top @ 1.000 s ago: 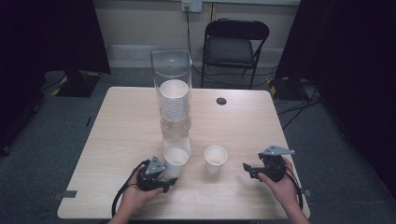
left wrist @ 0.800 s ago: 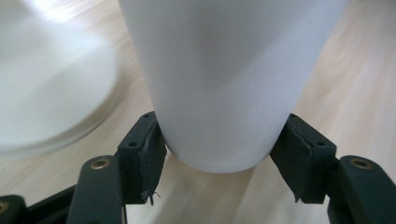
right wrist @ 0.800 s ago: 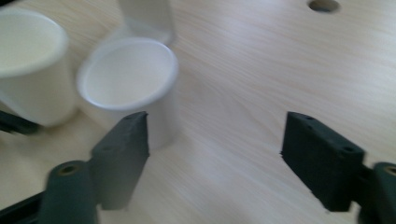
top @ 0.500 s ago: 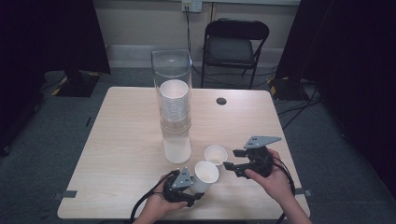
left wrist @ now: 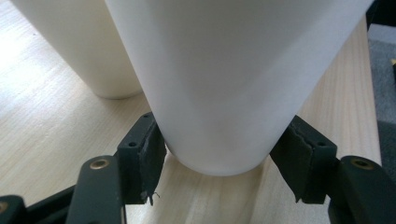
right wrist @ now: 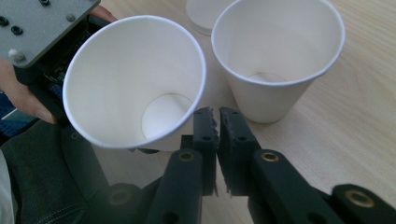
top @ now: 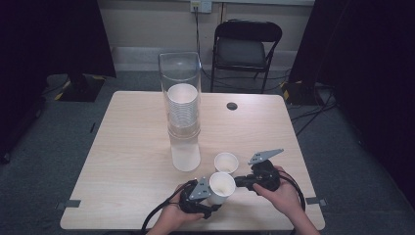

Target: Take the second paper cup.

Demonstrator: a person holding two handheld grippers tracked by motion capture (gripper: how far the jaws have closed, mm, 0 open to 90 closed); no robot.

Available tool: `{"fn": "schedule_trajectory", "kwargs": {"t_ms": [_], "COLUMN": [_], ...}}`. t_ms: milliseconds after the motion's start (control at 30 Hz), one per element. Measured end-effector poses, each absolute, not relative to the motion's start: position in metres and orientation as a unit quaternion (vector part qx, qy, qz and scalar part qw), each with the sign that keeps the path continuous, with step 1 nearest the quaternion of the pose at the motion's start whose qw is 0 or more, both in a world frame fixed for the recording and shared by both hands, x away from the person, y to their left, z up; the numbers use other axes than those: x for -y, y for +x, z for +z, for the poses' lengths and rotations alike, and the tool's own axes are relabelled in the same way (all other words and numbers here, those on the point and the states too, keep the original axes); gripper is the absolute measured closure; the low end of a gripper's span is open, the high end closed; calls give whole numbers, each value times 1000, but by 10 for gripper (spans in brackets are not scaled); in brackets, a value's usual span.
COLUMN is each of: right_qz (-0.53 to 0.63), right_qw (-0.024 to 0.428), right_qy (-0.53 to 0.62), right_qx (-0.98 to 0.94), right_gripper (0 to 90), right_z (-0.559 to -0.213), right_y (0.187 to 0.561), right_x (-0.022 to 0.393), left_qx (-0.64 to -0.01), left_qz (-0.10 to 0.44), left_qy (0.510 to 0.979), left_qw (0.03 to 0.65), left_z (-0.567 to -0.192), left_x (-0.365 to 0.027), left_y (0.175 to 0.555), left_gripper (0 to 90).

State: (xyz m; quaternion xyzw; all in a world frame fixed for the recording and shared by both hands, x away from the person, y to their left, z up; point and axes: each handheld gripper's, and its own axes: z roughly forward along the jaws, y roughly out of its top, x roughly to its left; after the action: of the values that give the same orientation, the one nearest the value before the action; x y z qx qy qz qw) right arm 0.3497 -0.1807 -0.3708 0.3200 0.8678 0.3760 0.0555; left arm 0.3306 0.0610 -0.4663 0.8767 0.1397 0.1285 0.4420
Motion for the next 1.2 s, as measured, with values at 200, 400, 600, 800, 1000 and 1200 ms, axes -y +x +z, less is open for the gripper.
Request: {"fn": "schedule_trajectory", "kwargs": {"t_ms": [200, 400, 600, 800, 1000, 1200], "right_qz": [415, 417, 382, 370, 362, 416], "right_qw": [68, 45, 28, 26, 31, 40], "right_qy": [343, 339, 336, 354, 359, 350], "right_qx": [-840, -842, -861, -859, -860, -838], "right_gripper": [702, 643, 780, 863, 772, 474], "right_z": [-357, -352, -374, -375, -375, -364], "right_y": [349, 348, 350, 354, 356, 354], "right_x": [192, 189, 174, 177, 175, 186], "left_qx": [-136, -132, -120, -139, -168, -198], "left_qz": [132, 133, 137, 142, 147, 138], "left_qy": [883, 881, 887, 890, 893, 894], "left_qw": [429, 434, 423, 411, 391, 378], "left_z": [-468, -468, -468, -467, -465, -464], "left_x": [-60, -54, -50, -53, -74, -103], "left_y": [331, 331, 330, 330, 336, 339], "left_gripper": [372, 373, 372, 325, 217, 195]}}
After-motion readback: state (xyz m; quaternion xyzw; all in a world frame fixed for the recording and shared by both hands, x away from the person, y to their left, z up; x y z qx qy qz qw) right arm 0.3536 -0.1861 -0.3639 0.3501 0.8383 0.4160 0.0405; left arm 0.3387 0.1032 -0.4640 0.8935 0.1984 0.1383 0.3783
